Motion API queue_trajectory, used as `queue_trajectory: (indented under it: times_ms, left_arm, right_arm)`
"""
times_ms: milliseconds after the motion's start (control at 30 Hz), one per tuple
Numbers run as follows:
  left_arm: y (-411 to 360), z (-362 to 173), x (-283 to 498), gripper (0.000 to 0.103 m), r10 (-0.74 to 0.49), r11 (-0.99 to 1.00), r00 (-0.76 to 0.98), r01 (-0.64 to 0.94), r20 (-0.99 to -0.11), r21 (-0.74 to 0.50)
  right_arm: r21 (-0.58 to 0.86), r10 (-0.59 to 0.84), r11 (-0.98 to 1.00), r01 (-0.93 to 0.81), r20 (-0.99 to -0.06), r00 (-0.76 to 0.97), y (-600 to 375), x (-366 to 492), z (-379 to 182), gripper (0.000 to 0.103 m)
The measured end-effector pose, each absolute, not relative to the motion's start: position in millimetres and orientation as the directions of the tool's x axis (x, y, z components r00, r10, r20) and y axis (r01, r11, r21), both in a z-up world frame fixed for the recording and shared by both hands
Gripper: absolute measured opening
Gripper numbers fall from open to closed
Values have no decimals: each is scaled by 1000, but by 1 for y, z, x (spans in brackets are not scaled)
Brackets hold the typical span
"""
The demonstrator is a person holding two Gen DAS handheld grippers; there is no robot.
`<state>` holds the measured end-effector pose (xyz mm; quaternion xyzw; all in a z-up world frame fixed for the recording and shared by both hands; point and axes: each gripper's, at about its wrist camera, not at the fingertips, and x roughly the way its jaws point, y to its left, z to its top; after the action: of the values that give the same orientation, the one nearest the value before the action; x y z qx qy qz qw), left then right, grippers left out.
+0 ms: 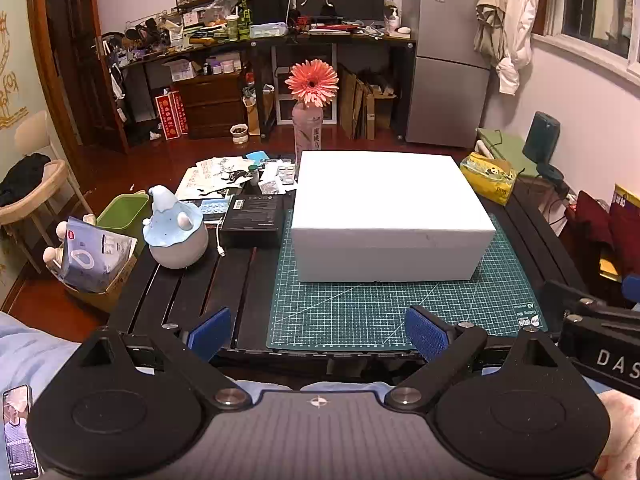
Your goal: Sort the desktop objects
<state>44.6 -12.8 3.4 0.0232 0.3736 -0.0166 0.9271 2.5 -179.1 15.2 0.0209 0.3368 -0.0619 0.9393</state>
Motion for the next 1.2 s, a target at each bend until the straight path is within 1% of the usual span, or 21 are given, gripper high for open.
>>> queue_trajectory:
  times_ms: [133, 567, 1200]
  left_arm:
    - [-14, 6, 43, 94, -15, 998, 724, 51, -690, 32]
    - [-15, 10, 38, 94, -14, 999, 739, 46, -673, 29]
    - [-16, 13, 34, 94, -5, 998, 751, 41, -660, 39]
  right_arm:
    - [25, -82, 992, 126, -637, 767, -179, 1, 14, 89]
    - [43, -61, 993, 113, -627, 776, -176, -2, 15, 90]
    - [36, -67, 993, 113, -614, 787, -175, -4, 17, 90]
